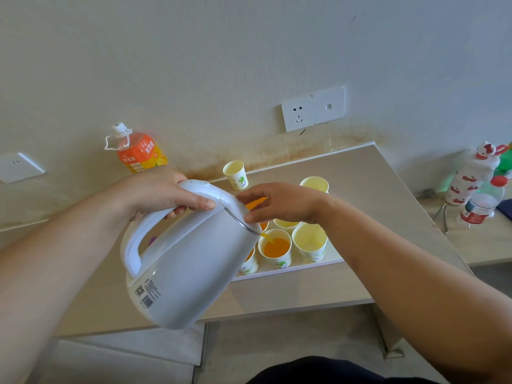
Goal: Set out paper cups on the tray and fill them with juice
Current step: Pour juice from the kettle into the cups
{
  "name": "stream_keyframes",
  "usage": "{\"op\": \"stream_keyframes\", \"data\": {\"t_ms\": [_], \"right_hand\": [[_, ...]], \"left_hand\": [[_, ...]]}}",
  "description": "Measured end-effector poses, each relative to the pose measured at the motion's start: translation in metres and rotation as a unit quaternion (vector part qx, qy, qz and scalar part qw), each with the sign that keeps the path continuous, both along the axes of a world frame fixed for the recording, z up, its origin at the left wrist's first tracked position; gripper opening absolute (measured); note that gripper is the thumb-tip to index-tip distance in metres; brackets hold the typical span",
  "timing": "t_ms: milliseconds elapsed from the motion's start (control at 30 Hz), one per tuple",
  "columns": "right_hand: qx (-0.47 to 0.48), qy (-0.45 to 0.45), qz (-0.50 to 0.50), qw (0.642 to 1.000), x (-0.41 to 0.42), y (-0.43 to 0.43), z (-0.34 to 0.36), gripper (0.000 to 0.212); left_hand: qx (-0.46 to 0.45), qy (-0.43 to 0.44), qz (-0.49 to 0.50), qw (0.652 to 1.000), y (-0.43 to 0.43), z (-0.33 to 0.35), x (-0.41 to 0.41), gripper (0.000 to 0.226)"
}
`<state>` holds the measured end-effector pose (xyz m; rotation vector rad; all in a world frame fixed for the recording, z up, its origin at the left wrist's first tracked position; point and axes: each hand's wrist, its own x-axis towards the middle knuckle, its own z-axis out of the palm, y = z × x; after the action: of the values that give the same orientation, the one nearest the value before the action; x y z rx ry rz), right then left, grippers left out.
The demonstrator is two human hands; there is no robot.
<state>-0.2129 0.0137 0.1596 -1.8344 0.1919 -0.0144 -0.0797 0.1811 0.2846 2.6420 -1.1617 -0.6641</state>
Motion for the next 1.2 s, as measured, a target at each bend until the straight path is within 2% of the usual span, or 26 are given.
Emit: {"op": "stream_keyframes", "data": {"t_ms": [100, 233, 567, 833, 1200], "right_hand": [[0.001, -0.001, 0.001, 1.0, 0.0003, -0.0002, 0.0005, 0.057], [-0.004, -0.002, -0.001, 1.0, -0.001, 0.0004, 0.0009, 0.056], [-0.016, -0.008, -0.003, 1.0, -0.0018, 0.0019, 0.0027, 0.055], [-0.021, -0.01, -0.002, 1.0, -0.0008, 0.0019, 0.0036, 0.055], [-0.015, -0.013, 0.003, 1.0, 0.0002, 0.002, 0.0043, 0.054]], "left_hand": [[-0.004, -0.002, -0.001, 1.0, -0.0002, 0.0002, 0.0007, 0.06], [0.002, -0.007, -0.005, 1.0, -0.0009, 0.0005, 0.0004, 0.055], [-0.001, -0.011, 0.0, 1.0, -0.0008, 0.0016, 0.0009, 0.059], [-0.003, -0.031, 0.009, 0.999, -0.0021, 0.0017, -0.0002, 0.048], [0.001, -0.005, 0.0, 1.0, -0.0016, 0.0035, -0.0016, 0.051]]}}
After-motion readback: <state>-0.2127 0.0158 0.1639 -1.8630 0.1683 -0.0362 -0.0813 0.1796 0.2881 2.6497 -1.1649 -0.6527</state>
